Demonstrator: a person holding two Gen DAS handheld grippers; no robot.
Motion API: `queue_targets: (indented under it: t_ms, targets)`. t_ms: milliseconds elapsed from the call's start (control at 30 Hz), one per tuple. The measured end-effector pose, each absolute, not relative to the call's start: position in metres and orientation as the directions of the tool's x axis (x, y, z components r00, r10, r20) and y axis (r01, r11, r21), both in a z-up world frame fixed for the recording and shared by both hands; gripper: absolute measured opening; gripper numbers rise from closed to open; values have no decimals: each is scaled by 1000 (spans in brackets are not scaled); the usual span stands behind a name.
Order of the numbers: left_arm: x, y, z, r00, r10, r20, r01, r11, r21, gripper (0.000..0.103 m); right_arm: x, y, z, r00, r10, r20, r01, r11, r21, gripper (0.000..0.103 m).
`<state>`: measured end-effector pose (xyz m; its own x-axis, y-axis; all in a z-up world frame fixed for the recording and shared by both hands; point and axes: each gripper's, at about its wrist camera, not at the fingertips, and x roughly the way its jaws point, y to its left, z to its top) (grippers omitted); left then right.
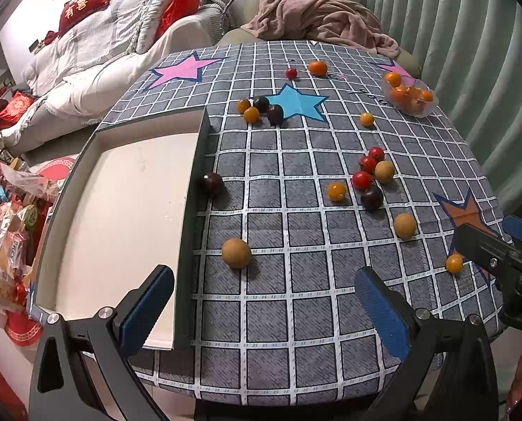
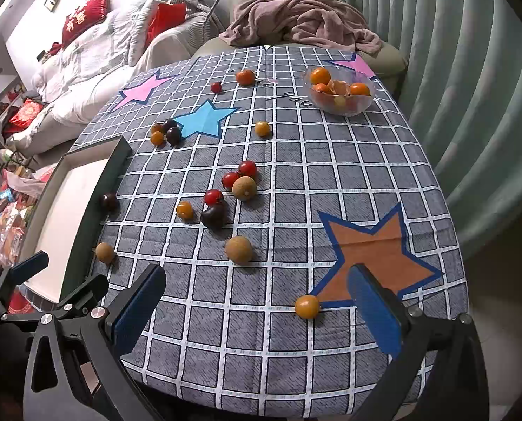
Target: Organize fruits
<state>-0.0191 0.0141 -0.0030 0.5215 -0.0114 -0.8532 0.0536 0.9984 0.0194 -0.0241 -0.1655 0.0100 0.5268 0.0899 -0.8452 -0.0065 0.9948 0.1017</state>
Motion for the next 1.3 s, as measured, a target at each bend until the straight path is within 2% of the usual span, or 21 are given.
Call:
queue_targets:
  t_ms: [1033,1300]
  targets:
    - [-12,14,-22,473,5,-881,37,999,26,103,-22,-173,-1,521,103,-848,4,992,123,103]
    - [-11,10,-25,456,-23,-890,56,998,3,103,-21,-174,-3,519,105,-849,7,992,127,103]
